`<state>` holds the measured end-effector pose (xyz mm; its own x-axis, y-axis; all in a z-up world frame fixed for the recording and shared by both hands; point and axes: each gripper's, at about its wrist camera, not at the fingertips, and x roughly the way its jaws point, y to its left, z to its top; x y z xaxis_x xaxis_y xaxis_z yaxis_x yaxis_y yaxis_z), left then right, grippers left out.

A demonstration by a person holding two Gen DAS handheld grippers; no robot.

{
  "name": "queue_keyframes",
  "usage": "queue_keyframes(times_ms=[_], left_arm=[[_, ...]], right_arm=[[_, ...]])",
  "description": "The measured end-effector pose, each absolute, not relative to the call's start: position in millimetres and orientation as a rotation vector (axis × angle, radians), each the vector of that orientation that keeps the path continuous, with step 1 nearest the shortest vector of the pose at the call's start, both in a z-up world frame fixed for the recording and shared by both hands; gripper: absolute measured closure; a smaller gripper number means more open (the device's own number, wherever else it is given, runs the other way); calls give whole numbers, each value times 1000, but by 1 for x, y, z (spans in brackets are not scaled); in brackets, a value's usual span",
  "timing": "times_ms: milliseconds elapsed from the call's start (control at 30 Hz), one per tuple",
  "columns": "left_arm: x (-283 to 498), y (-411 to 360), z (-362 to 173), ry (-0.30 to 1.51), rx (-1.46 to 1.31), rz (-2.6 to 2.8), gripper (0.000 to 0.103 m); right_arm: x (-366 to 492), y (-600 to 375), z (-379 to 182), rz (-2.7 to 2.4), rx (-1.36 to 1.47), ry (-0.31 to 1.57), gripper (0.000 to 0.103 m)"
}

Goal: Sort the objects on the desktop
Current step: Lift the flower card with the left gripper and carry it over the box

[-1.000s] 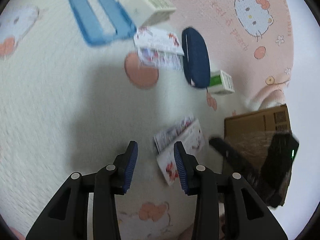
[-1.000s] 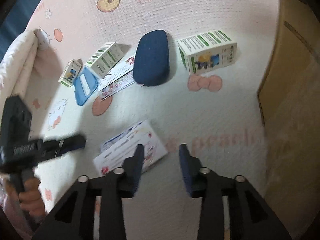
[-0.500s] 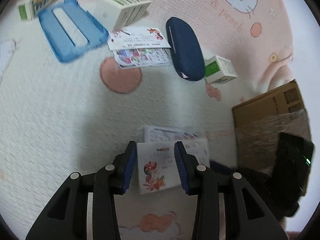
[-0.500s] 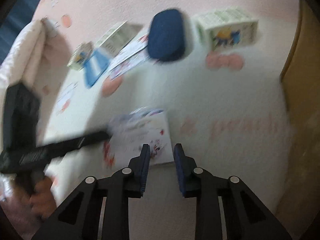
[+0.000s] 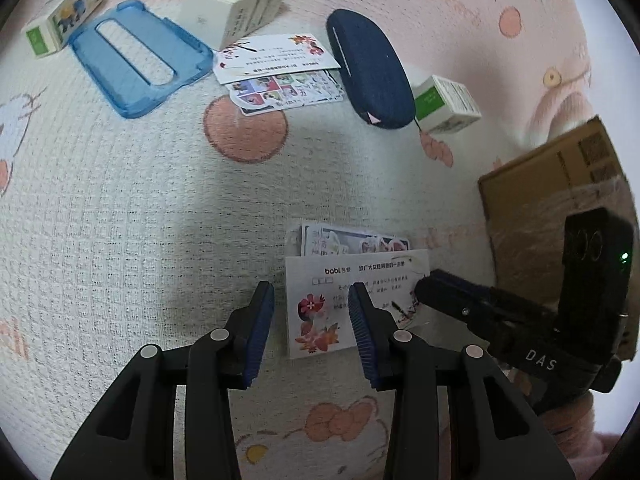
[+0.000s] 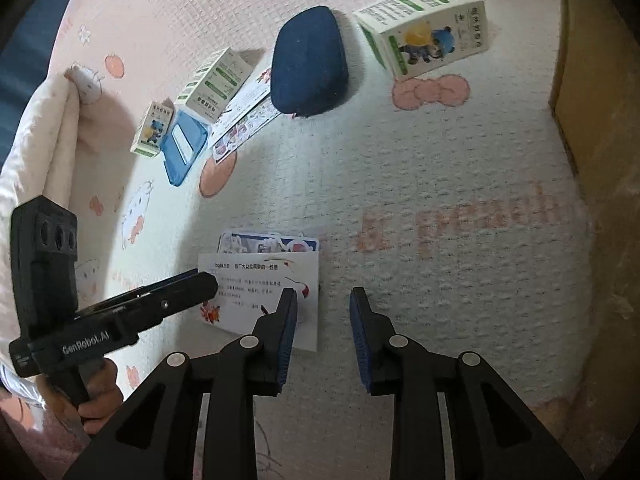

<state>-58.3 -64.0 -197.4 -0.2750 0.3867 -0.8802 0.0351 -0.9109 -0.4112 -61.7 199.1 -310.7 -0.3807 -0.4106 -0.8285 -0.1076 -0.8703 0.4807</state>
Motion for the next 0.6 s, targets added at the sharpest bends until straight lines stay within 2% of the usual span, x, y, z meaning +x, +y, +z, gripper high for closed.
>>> queue_keyframes(times_ms=[133,233,333,500,600], left_arm=[[-59,-53,-199,-554,-1738,2200,61],[-58,-40,-196,-421,-1744,2241,62],[-58,-42,-196,-444,-1748,2241,63],[-56,-38,-190,-420,-1725,2281,67],[-55,-35,-177,-326,-1682,2331,67]], right_arm=[[-63,186,-309,-2409,1598,-679,65],[-62,176,-307,-2464,1590,-583,63],[-61,173,-307,-2473,1583,-525,65],[-62,181,-308,-2455,1619,-582,75],[-61,177,-299,-2484,1655,-557,76]])
